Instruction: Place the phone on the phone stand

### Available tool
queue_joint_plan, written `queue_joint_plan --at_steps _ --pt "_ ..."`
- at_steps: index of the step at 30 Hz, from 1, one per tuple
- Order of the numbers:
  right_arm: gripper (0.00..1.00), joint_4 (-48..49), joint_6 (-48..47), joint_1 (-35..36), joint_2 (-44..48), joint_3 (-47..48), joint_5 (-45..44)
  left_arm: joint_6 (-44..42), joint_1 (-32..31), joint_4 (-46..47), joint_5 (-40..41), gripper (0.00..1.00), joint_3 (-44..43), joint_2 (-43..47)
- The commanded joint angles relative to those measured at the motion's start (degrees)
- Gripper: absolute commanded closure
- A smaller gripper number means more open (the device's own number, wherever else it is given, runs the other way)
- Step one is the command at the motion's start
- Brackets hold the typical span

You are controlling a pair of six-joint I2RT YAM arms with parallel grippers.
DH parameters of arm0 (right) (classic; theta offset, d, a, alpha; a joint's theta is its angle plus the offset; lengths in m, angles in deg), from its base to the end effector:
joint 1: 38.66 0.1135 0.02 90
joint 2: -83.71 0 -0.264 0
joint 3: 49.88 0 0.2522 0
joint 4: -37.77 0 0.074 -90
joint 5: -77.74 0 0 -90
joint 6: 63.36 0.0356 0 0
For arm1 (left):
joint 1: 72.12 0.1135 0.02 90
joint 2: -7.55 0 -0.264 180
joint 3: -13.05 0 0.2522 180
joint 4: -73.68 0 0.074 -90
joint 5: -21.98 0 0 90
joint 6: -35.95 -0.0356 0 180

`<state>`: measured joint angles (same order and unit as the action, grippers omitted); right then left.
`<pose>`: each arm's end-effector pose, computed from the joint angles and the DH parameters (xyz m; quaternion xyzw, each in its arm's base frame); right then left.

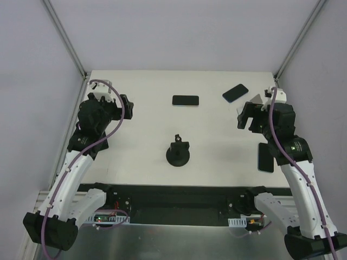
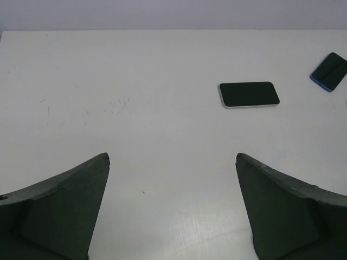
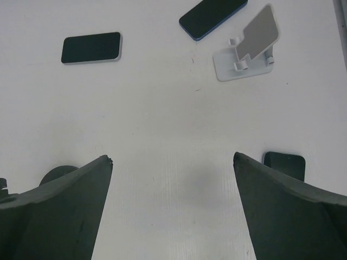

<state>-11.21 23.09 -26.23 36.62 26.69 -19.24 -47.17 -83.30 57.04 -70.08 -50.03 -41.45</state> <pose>0.1600 0.0308 0.3945 -0.0785 0.8121 -0.0050 0.5782 0.1968 -0.0402 0.3692 0.0395 0.7216 -0.1213 0.6804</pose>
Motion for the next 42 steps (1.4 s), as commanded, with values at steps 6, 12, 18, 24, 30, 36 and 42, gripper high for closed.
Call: queue_joint_plan --at_steps 6,12,18,24,30,36,42 --pt "0.04 -1.16 0.92 2.87 -1.16 3.29 2.06 1.29 0.19 -17.06 18.64 0.01 -14.22 -17.00" --pt "0.04 -4.94 0.83 3.13 -4.32 4.95 3.29 12.79 1.77 -28.76 34.23 0.01 -19.58 -22.72" --pt "0.04 -6.70 0.65 3.39 -4.59 6.10 4.17 18.52 7.29 -30.00 26.52 0.01 -15.64 -21.68" --pt "0.04 -4.42 1.53 3.48 -1.96 5.31 8.28 16.60 16.35 -29.21 22.81 0.01 -9.14 -19.65" --pt "0.04 -2.31 2.50 3.92 -0.72 3.73 11.37 13.78 17.07 -27.98 22.63 0.01 -3.86 -16.49" --pt "0.04 0.85 3.38 4.54 0.51 0.66 14.28 13.25 17.07 -26.83 24.56 0.01 -2.80 -19.38" --pt "0.04 2.70 3.29 4.71 1.91 -2.24 15.33 10.09 17.07 -25.95 23.16 0.01 -4.20 -24.30"
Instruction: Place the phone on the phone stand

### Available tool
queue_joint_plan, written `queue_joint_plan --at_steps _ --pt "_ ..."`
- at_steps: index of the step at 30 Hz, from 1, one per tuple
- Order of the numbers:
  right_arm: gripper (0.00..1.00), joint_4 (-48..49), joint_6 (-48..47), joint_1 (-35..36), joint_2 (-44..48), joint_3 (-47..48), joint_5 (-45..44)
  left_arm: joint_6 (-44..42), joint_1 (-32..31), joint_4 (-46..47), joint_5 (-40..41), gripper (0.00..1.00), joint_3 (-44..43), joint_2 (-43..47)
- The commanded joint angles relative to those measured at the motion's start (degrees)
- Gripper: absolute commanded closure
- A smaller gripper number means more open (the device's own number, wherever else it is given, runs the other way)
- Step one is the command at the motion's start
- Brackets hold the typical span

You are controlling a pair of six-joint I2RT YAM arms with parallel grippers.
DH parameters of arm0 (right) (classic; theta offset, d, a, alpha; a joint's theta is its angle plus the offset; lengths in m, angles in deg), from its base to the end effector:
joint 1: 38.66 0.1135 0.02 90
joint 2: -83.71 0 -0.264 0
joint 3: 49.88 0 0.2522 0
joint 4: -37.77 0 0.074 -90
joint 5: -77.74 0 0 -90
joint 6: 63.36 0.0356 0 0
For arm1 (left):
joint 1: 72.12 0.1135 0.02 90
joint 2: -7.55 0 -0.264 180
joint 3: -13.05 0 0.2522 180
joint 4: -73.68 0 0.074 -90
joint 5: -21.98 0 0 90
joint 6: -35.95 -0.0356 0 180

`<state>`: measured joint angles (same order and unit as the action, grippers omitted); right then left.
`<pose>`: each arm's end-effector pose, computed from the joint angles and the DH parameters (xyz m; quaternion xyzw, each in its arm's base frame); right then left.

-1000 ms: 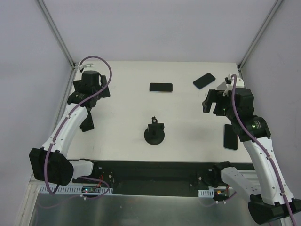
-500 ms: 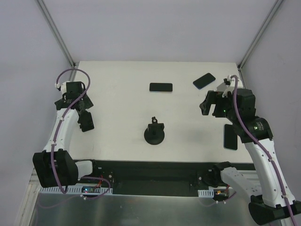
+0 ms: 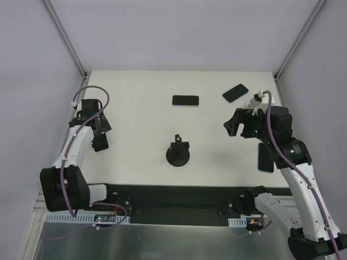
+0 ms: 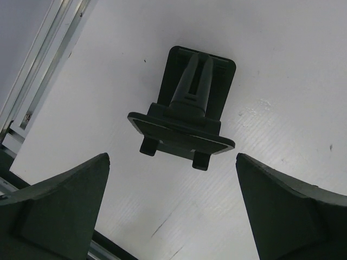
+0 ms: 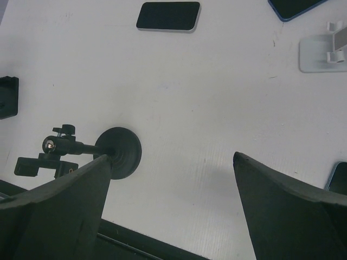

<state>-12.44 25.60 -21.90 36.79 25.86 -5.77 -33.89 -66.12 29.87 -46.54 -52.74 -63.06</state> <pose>0.1544 0.0507 0.3880 -0.1591 0.8099 0.1233 0.5510 0.2517 0.0396 0.2609 -0.2721 0.8804 0.1302 0.3659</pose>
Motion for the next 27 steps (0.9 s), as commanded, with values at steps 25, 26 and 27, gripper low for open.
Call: queue_joint_plan --at_steps 25,26,27 --pt "0.04 6.91 -0.98 0.39 6.49 -5.90 6.44 -10.24 3.76 5.35 -9.70 0.64 -3.95 -8.05" --pt "0.04 7.09 -0.98 0.39 6.40 -5.99 6.53 -8.58 3.76 4.91 -9.70 0.72 -4.39 -8.49" --pt "0.04 7.09 -0.98 0.39 6.40 -6.16 6.53 -7.60 3.67 4.64 -9.70 0.84 -5.09 -8.93"
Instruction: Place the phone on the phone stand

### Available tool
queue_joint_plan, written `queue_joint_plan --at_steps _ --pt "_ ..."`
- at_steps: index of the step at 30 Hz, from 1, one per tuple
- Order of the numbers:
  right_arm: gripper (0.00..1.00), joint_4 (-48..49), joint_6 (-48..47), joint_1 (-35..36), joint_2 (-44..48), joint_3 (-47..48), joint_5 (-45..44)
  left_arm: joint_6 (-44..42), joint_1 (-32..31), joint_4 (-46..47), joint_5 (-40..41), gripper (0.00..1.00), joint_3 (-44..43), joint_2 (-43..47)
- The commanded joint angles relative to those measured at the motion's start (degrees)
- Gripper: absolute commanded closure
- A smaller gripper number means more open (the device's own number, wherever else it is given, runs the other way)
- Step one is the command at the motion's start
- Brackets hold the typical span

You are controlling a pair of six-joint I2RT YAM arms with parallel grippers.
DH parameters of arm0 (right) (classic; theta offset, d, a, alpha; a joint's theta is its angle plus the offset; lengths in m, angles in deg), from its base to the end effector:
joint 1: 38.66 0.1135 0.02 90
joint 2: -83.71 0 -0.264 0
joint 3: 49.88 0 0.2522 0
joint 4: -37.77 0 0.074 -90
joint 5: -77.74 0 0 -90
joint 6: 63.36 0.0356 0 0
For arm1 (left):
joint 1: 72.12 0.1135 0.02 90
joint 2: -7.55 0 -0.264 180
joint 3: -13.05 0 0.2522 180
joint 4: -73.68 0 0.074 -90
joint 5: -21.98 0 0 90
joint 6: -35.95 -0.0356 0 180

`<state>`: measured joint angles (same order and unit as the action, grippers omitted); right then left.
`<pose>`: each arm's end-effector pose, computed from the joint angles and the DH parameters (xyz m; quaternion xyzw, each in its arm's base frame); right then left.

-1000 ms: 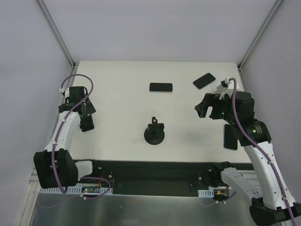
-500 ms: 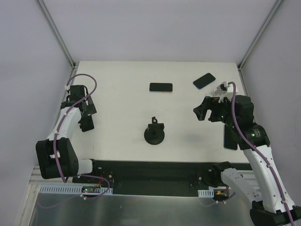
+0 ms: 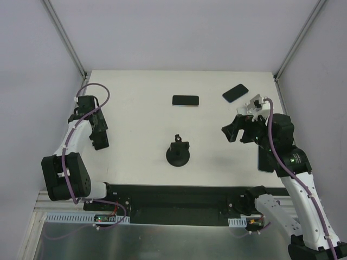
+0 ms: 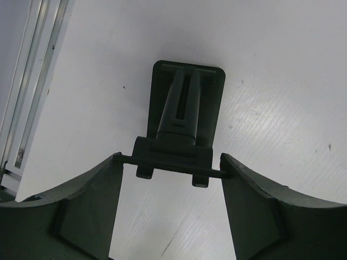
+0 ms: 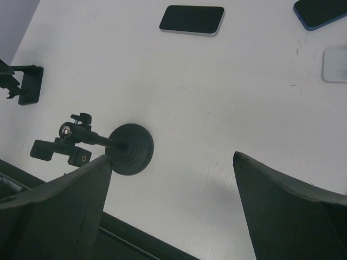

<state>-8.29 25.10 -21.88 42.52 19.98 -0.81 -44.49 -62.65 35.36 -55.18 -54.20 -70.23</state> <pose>0.1382 0.0491 0.3758 -0.1860 0.7822 0.1578 0.5733 0.2784 0.0545 0.2436 -0.1925 0.9110 0.1044 0.3493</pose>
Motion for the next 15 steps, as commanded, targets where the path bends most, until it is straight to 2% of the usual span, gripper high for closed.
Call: queue_joint_plan --at_steps 1,2,3,6,9,10,11,15 --pt "0.04 3.03 -0.57 0.36 0.85 -0.37 1.48 5.27 0.28 -1.80 -0.80 0.88 -5.20 -2.81" --pt "0.04 3.03 -0.57 0.36 0.85 -0.55 1.39 6.68 0.19 -2.42 -0.28 0.91 -6.35 -3.51" --pt "0.04 3.11 -0.66 0.36 0.76 -0.64 1.30 8.18 0.19 -3.12 0.16 1.00 -7.75 -4.22" --pt "0.04 3.29 -0.66 0.36 0.67 -1.16 0.95 15.56 0.11 -8.30 4.46 1.00 -14.69 -8.25" --pt "0.04 4.08 0.04 0.36 0.15 -1.69 1.21 23.12 0.19 -15.94 11.14 1.00 -24.26 -14.23" --pt "0.04 4.43 0.31 0.36 -0.20 -2.13 1.30 27.14 0.11 -17.96 12.46 1.00 -29.86 -17.90" --pt "0.04 4.78 0.75 0.36 -0.47 -2.30 1.48 29.26 0.11 -23.03 14.30 1.00 -32.78 -19.76" --pt "0.04 5.14 4.16 0.54 -1.96 -2.75 0.08 37.88 0.19 -32.12 15.28 1.00 -45.80 -30.64"
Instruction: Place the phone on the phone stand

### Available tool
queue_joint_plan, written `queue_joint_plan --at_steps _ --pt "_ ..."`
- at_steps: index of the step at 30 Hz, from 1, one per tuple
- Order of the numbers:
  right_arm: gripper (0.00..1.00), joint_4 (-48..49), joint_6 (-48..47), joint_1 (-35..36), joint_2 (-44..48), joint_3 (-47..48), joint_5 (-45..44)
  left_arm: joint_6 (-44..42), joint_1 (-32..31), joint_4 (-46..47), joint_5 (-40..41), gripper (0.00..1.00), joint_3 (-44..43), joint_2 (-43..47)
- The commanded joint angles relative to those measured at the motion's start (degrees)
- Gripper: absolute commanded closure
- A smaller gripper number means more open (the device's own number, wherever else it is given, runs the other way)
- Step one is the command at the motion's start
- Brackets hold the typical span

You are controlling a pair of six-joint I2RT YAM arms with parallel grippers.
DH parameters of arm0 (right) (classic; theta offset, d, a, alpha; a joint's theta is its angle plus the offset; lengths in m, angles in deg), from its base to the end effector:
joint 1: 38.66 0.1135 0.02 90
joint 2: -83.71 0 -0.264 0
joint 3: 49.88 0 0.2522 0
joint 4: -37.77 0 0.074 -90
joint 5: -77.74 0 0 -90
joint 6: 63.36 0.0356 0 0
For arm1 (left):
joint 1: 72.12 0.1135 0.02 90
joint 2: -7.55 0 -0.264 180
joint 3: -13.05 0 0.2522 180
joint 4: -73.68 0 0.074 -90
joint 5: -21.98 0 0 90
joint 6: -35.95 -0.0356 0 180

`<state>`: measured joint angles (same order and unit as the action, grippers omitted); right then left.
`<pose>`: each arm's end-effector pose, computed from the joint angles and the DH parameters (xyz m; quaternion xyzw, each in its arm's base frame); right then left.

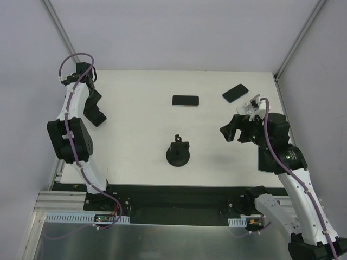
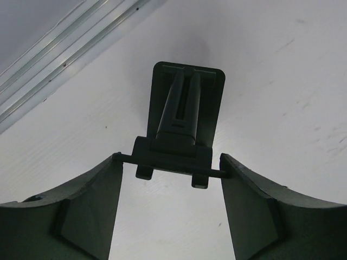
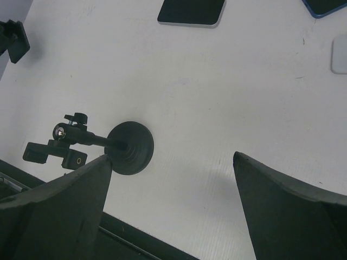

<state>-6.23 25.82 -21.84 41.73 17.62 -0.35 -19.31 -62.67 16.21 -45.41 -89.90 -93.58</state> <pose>0.1458 0.0518 0.3642 -0.1837 0.7883 0.1643 0.5639 0.3759 0.0764 0.2923 -0.4060 0.8463 0.1194 0.3235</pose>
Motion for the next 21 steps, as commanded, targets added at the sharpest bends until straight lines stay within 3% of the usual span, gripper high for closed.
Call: queue_joint_plan --at_steps 1,10,21 --pt "0.04 2.82 3.80 0.58 -2.22 -0.30 -1.17 15.68 0.21 -14.20 5.34 1.00 -14.65 -9.08" --pt "0.04 0.97 5.65 1.81 -8.91 0.49 -6.01 27.12 0.21 -20.54 2.25 1.00 -31.99 -23.06" --pt "0.04 1.15 6.71 4.10 -11.28 1.46 -7.33 32.14 0.22 -23.97 7.00 1.00 -36.50 -27.46"
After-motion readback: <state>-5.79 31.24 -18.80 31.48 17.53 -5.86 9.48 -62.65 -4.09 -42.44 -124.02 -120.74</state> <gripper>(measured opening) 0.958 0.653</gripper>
